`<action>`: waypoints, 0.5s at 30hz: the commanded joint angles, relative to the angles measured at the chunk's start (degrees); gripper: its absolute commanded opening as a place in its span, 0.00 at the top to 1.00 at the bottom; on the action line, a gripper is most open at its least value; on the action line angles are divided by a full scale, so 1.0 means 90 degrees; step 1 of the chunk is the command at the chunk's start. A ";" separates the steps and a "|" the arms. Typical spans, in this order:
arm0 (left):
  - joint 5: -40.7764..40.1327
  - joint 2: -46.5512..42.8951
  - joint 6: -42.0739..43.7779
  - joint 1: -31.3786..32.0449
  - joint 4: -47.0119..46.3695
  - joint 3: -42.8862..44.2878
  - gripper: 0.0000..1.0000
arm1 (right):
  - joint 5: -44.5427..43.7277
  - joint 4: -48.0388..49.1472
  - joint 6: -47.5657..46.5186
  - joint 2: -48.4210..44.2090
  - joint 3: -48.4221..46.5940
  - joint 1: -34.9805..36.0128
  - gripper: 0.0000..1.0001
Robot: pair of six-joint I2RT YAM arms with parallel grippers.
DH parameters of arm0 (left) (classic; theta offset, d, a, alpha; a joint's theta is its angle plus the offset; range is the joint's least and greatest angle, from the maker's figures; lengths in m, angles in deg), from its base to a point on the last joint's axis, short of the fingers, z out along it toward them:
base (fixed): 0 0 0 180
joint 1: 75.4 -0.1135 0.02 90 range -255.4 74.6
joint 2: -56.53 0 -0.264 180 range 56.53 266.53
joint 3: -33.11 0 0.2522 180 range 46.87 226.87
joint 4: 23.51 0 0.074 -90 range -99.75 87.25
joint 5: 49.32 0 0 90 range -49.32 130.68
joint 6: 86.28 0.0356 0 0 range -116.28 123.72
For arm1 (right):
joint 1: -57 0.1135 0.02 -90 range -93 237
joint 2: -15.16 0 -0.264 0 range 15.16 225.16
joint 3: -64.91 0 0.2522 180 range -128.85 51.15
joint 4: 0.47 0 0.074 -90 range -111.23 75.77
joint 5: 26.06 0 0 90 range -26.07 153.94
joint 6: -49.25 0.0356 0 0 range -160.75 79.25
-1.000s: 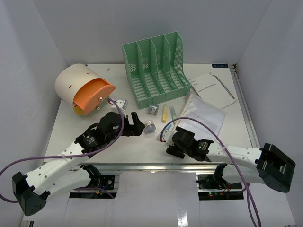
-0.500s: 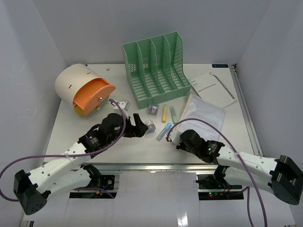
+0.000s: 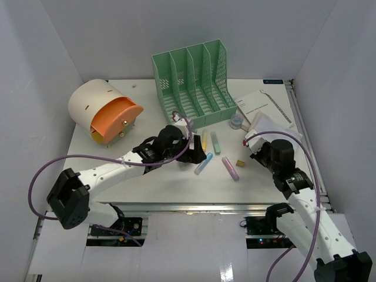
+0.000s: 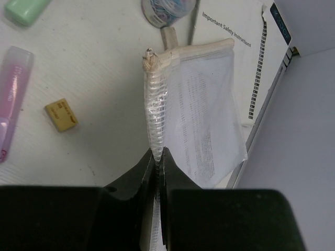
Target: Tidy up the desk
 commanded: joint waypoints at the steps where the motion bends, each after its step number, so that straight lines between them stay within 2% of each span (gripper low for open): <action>1: -0.0275 0.0840 -0.0573 0.0365 -0.0214 0.0819 0.05 | 0.1011 0.0029 -0.0443 0.0094 -0.0152 -0.1076 0.92; 4: -0.0608 0.1624 -0.0963 0.0571 -0.0082 0.1205 0.07 | 0.1294 0.0009 -0.0599 0.0218 -0.0063 -0.1433 0.92; 9: -0.1384 0.3283 -0.1969 0.1099 0.1102 0.2821 0.09 | 0.1823 -0.0027 -0.1173 0.0087 0.0356 -0.1807 0.92; 12: -0.1807 0.3801 -0.2284 0.1354 0.1508 0.3458 0.08 | 0.1878 -0.0087 -0.1376 0.0023 0.0478 -0.1839 0.89; 13: -0.1913 0.3954 -0.2370 0.1427 0.1653 0.3670 0.08 | 0.1911 -0.0126 -0.1423 0.0010 0.0511 -0.1839 0.82; 14: -0.2040 0.4086 -0.2513 0.1474 0.1804 0.3846 0.08 | 0.1948 -0.0158 -0.1456 0.0006 0.0527 -0.1853 0.66; 15: -0.2112 0.4234 -0.2640 0.1515 0.2054 0.4125 0.07 | 0.1997 -0.0192 -0.1469 -0.0019 0.0530 -0.1876 0.38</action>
